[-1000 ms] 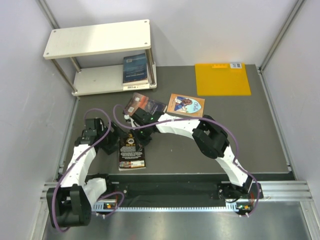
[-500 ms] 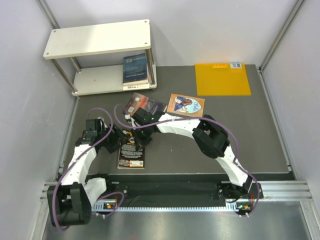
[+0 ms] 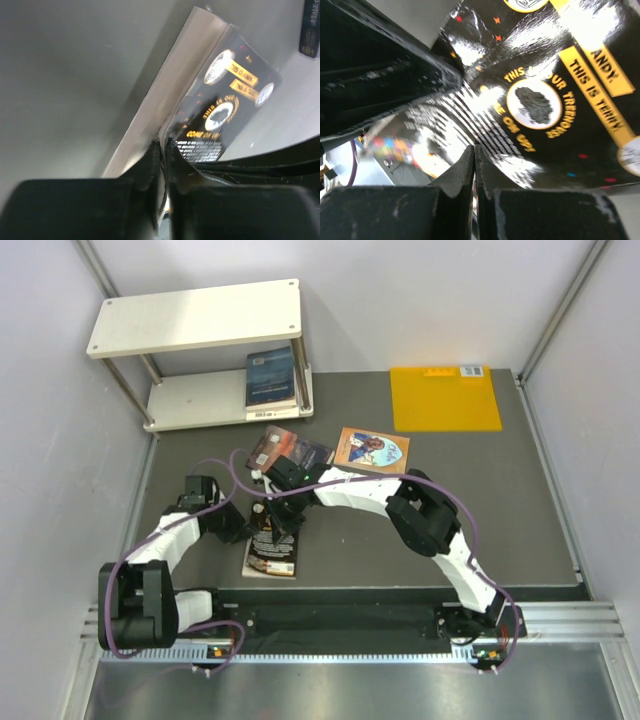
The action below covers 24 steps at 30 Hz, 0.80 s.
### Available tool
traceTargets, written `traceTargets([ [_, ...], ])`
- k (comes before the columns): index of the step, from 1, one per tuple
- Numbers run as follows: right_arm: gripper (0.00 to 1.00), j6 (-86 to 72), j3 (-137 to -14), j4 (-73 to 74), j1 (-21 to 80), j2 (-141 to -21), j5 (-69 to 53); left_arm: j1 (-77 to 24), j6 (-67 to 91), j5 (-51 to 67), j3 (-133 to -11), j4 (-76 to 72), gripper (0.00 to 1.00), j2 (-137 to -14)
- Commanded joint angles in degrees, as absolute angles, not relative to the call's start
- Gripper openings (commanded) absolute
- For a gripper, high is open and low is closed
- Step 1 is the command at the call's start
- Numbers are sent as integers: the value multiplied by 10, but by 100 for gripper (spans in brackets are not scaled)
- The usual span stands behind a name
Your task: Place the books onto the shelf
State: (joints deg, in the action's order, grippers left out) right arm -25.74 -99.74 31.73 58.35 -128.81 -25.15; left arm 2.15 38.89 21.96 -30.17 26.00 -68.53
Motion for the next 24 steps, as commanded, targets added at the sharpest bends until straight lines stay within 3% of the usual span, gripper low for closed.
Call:
traceTargets([
  [1,0,-255,-985,306,581,-1274,-233,2,382,278,-291,231,0,-715],
  [4,3,-258,-968,284,576,-1252,-232,2,376,281,-297,228,0,-716],
  [7,27,-273,-910,224,559,-1191,-221,2,370,281,-306,234,0,-701],
  [12,57,-341,-710,65,498,-1056,-253,2,378,302,-320,227,0,-672],
  [16,65,-434,-547,-121,426,-959,-325,2,394,326,-323,212,0,-645],
  [24,72,-501,-476,-261,409,-974,-380,3,438,405,-317,152,0,-613],
])
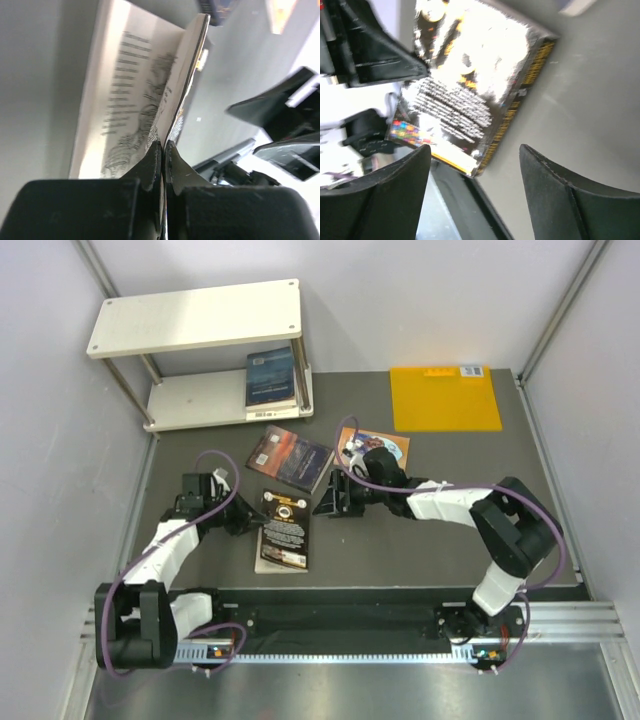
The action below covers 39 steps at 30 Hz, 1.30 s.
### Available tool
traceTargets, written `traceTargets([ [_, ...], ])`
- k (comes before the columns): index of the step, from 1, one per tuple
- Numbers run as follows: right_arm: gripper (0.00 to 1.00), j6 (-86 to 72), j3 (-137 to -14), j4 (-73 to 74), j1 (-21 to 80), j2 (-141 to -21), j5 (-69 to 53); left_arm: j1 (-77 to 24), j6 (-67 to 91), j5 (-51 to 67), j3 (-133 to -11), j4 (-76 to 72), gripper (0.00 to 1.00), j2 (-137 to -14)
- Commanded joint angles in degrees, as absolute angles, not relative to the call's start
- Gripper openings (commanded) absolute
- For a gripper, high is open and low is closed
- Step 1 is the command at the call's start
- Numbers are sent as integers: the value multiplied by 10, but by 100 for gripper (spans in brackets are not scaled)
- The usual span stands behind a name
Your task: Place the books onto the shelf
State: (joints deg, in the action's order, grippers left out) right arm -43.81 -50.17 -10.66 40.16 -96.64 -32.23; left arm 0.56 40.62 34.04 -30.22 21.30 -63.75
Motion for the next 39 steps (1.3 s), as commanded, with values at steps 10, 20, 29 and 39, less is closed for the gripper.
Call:
traceTargets([
  [10,73,-626,-441,-450,406,-1034,-421,3,487,443,-323,122,0,-555],
  [20,73,-628,-450,-450,406,-1054,-430,2,552,481,-317,48,0,-545],
  [29,73,-649,-446,-487,406,-1070,-438,3,591,504,-302,-11,0,-539],
  [39,25,-706,-436,-594,407,-1093,-443,2,568,527,-280,18,0,-562],
])
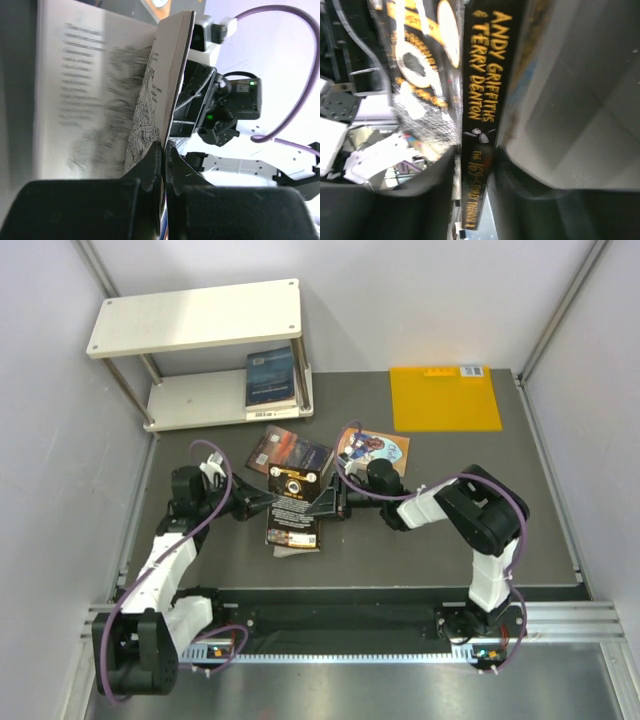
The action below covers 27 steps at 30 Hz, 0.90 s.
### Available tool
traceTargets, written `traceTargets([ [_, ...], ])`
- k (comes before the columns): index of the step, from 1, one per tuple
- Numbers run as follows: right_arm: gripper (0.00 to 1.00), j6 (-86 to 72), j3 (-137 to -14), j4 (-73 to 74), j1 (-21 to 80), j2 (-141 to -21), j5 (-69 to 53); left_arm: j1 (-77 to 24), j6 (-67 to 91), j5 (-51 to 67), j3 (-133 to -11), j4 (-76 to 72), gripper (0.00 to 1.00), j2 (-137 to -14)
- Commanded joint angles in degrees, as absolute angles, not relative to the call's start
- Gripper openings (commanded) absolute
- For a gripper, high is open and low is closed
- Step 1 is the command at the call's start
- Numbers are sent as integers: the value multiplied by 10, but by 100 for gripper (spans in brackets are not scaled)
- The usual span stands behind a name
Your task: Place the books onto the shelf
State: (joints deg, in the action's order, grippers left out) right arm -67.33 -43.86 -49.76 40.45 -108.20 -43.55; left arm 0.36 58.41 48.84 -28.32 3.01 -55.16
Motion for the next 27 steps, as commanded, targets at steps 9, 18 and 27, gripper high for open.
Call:
traceTargets([
  [9,0,-673,-440,-541,406,-1047,-432,3,446,473,-313,164,31,-550],
  [18,0,-512,-570,-267,393,-960,-365,3,422,316,-389,249,97,-495],
  [27,0,-547,-630,-289,355,-961,-369,3,487,294,-344,201,99,-432],
])
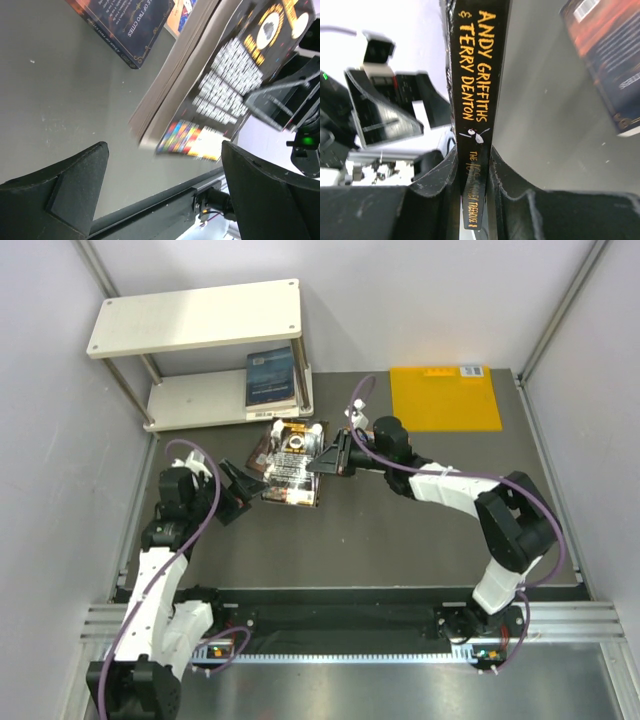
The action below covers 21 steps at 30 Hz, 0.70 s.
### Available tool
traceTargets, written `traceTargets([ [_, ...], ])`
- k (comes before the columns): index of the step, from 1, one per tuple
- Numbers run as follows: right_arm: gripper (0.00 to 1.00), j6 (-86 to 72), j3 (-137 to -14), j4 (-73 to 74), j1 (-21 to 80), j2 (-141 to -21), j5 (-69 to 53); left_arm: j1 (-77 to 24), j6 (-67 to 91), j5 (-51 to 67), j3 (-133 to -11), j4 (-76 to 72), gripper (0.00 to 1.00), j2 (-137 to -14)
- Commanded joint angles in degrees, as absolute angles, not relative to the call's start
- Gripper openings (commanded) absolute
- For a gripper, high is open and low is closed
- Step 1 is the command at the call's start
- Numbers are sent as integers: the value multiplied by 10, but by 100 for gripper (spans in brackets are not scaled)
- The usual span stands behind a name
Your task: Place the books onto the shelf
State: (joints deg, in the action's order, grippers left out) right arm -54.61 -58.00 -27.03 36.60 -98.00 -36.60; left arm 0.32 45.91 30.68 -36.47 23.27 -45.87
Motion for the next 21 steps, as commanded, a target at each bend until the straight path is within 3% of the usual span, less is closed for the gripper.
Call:
traceTargets([
  [1,0,-549,-634,-291,356,-962,-370,2,501,299,-329,173,99,-425],
  [8,0,-588,-646,-337,355,-971,-393,2,595,348,-228,-35,99,-367],
  [21,0,-661,-617,-431,370,-977,-428,3,605,323,-177,-132,99,-345],
])
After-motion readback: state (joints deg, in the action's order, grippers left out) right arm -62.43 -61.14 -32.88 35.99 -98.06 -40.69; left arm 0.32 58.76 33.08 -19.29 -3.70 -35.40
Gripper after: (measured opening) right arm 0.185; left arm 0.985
